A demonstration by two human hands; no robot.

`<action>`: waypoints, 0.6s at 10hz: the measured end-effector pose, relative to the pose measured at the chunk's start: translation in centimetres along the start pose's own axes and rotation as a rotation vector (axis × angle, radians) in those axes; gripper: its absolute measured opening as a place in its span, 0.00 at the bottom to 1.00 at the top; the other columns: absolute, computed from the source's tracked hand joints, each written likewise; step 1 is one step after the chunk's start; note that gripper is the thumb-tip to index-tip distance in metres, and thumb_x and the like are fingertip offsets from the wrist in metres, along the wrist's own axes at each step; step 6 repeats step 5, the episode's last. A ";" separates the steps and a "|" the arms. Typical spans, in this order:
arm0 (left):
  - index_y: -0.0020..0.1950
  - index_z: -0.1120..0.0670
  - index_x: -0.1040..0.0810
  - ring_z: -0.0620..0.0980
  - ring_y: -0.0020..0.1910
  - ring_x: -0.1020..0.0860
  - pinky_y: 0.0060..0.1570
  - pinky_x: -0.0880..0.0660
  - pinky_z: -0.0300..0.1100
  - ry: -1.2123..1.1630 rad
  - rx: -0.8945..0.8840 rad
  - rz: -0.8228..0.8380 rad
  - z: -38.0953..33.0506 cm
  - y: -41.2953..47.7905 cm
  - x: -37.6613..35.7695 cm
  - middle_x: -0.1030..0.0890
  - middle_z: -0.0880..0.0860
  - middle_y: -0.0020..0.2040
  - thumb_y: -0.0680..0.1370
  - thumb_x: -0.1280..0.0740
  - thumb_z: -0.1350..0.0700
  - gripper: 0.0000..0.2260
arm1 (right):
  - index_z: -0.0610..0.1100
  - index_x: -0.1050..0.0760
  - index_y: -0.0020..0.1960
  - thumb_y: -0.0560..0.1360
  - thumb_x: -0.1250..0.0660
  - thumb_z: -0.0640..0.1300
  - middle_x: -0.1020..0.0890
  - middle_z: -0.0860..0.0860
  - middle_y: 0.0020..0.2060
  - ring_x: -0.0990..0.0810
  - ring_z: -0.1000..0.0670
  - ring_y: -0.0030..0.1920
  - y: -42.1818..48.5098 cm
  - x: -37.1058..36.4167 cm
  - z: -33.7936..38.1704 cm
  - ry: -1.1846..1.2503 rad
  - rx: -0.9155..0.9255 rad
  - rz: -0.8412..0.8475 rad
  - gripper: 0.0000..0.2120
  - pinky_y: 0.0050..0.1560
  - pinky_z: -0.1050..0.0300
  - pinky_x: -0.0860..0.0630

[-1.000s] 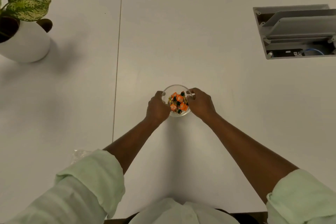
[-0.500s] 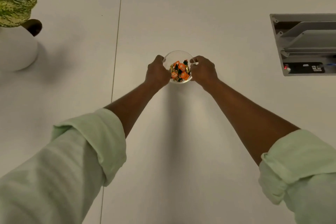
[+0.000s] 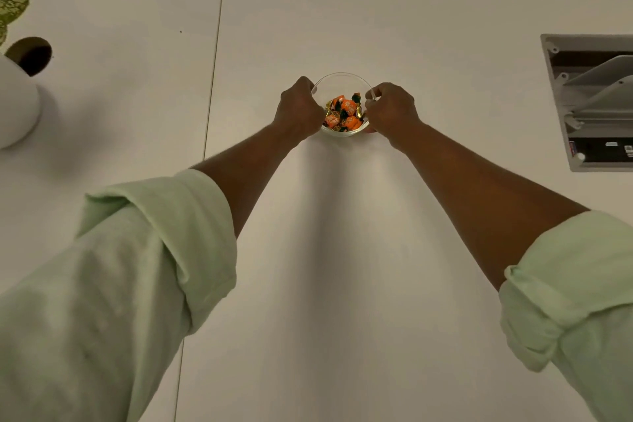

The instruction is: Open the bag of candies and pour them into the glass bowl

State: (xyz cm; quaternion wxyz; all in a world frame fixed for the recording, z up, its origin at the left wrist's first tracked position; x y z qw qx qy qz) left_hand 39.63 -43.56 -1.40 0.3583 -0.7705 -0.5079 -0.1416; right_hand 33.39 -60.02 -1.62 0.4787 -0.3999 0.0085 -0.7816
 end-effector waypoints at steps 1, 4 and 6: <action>0.63 0.57 0.27 0.62 0.54 0.18 0.48 0.19 0.52 -0.013 0.010 0.003 0.2 0.6 -0.2 0.22 0.60 0.59 0.74 0.39 0.64 0.17 | 0.39 0.21 0.57 0.79 0.40 0.36 0.22 0.45 0.52 0.17 0.40 0.55 0.6 -0.2 0.1 -0.012 -0.004 0.003 0.12 0.52 0.41 0.16; 0.62 0.58 0.28 0.61 0.54 0.18 0.47 0.20 0.51 -0.024 0.025 0.005 0.2 0.8 0.0 0.21 0.60 0.58 0.74 0.39 0.63 0.16 | 0.40 0.21 0.54 0.78 0.38 0.41 0.18 0.45 0.47 0.15 0.40 0.50 0.7 -0.2 0.2 0.017 -0.029 0.000 0.10 0.53 0.42 0.17; 0.65 0.59 0.29 0.58 0.56 0.21 0.48 0.26 0.45 0.015 0.020 -0.081 0.6 0.0 0.4 0.21 0.58 0.60 0.76 0.39 0.59 0.17 | 0.39 0.24 0.56 0.78 0.38 0.46 0.19 0.47 0.42 0.14 0.41 0.44 -0.3 0.2 -0.3 0.058 -0.058 -0.007 0.13 0.54 0.43 0.17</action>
Point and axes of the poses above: each hand's wrist, its own y-axis towards the middle knuckle, its own x-axis out of the back of the hand, z = x × y, the point moved 3 cm from there along y, towards the middle knuckle
